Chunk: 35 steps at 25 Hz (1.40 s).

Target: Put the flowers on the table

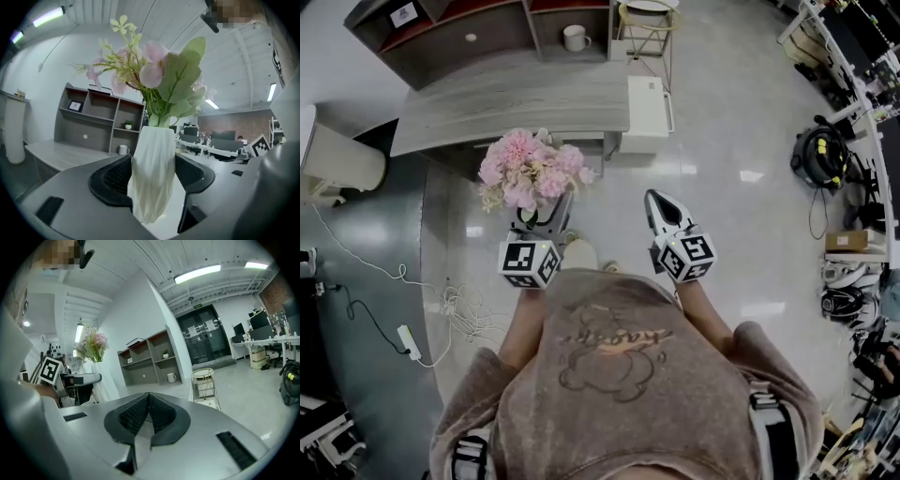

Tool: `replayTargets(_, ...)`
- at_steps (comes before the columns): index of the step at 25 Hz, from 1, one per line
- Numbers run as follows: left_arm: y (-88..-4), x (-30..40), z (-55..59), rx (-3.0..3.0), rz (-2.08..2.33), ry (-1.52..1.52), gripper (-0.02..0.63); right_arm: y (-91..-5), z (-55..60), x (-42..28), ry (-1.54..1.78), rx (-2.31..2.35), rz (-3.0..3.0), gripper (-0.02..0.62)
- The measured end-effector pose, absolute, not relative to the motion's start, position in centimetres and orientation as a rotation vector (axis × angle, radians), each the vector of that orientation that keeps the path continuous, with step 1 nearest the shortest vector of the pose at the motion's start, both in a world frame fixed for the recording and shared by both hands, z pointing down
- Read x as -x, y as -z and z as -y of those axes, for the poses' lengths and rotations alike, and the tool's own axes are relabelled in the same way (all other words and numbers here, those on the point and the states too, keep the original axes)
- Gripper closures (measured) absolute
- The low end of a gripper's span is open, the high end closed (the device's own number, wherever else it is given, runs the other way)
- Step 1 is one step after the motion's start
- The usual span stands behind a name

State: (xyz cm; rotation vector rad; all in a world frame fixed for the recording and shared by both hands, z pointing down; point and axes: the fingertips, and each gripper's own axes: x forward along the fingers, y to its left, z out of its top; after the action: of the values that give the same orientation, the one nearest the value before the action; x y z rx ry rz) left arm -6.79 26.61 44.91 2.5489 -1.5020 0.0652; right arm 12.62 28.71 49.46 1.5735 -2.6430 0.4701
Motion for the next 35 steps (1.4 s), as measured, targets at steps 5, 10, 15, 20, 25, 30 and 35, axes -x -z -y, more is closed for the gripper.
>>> replayTargets(5, -44.9, 6.7, -24.6, -2.548, 1.519, -0.062, 0.304, -49.4, -27.1, -12.9, -0.464, -1.573, 2.652, 0.6)
replayTargets(10, -44.8, 6.5, -22.0, -2.558, 1.507, -0.053, 0.304, -49.3, -24.8, -13.4, -0.458, -1.6, 2.644, 0.6)
replayTargets(15, -45.4, 6.3, -18.3, -2.567, 1.481, -0.054, 0.304, -49.9, -21.7, -13.5, -0.457, -1.638, 2.622, 0.6)
replayTargets(20, -45.6, 6.3, -13.5, -2.584, 1.448, -0.061, 0.304, -50.0, -17.2, -13.1, -0.462, -1.646, 2.612, 0.6)
replayTargets(25, -45.4, 6.4, -7.5, -2.603, 1.404, -0.068, 0.304, -49.8, -11.5, -12.1, -0.473, -1.653, 2.6, 0.6)
replayTargets(30, -44.7, 6.6, -1.4, -2.632, 1.359, -0.073, 0.304, -49.4, -5.9, -11.2, -0.477, -1.659, 2.583, 0.599)
replayTargets(35, -43.9, 6.8, 3.6, -2.67, 1.301, -0.08, 0.304, -48.5, -1.4, -10.3, -0.482, -1.697, 2.567, 0.6)
